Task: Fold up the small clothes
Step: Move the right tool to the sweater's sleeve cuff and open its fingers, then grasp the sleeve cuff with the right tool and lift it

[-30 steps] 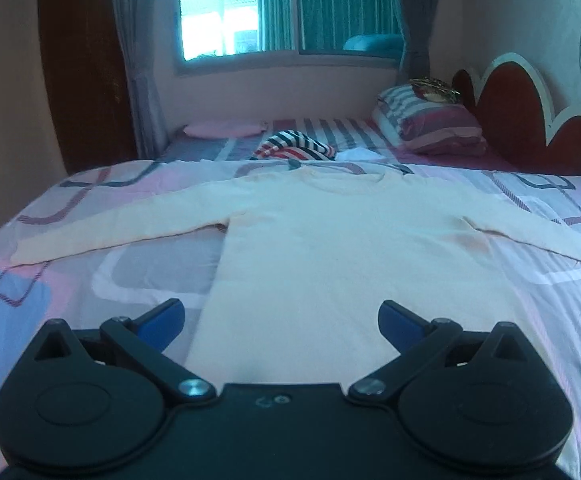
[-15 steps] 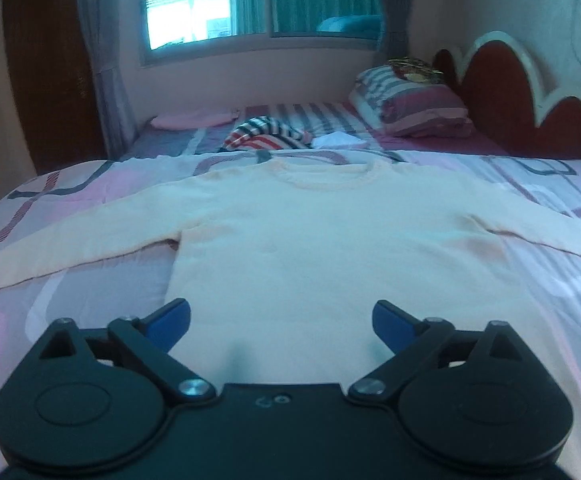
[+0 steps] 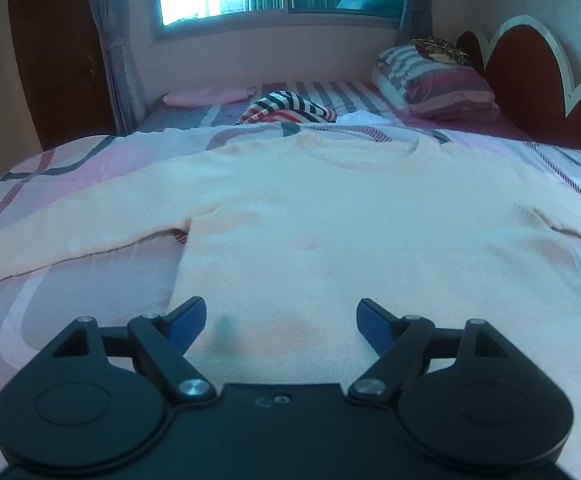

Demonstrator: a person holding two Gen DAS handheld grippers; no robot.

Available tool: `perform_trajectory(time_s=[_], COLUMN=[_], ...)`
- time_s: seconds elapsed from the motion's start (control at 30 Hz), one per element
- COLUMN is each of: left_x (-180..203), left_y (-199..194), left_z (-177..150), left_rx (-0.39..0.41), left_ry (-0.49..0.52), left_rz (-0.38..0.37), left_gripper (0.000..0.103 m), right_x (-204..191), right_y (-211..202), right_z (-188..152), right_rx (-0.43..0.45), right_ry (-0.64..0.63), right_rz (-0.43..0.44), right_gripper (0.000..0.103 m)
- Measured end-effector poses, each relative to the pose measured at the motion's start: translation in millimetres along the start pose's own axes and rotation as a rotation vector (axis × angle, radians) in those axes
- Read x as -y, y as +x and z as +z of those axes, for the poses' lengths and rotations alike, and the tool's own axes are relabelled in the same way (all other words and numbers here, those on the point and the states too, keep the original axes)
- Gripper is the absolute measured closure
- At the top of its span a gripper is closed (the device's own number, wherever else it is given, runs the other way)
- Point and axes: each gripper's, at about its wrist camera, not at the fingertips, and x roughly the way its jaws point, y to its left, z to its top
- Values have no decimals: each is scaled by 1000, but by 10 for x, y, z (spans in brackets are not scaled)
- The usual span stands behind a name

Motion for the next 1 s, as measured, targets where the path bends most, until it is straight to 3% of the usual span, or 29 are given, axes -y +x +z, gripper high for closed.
perform_trajectory(time_s=[0.1, 0.33, 0.4, 0.5, 0.57, 0.6, 0.77, 0.9, 1.0], left_x=[15, 24, 1, -64, -125, -157, -345, -464, -484], left_y=[38, 120, 109, 103, 145, 153, 181, 233, 246], left_z=[12, 94, 123, 142, 146, 148, 198, 261, 294], left_rx=[-3, -11, -3, 3, -20, -26, -48, -62, -56], left_ry=[13, 29, 32, 42, 49, 50, 37, -13, -25], left_rz=[-2, 0, 3, 16, 28, 23, 18, -9, 3], left_gripper=[20, 19, 18, 15, 16, 17, 17, 17, 19], right_x=[85, 93, 47, -34, 47, 61, -401, -1087, -1749], right_y=[63, 165, 177, 7, 220, 246, 69, 76, 26], right_z=[8, 56, 90, 153, 194, 206, 239, 110, -166], right_rx=[-1, -1, -3, 106, -4, -14, 75, 60, 26], right_ry=[27, 11, -27, -117, -70, -44, -117, -198, -282], right_rz=[12, 34, 43, 58, -12, -9, 79, 198, 313], right_gripper=[63, 101, 101, 101, 101, 101, 101, 101, 101])
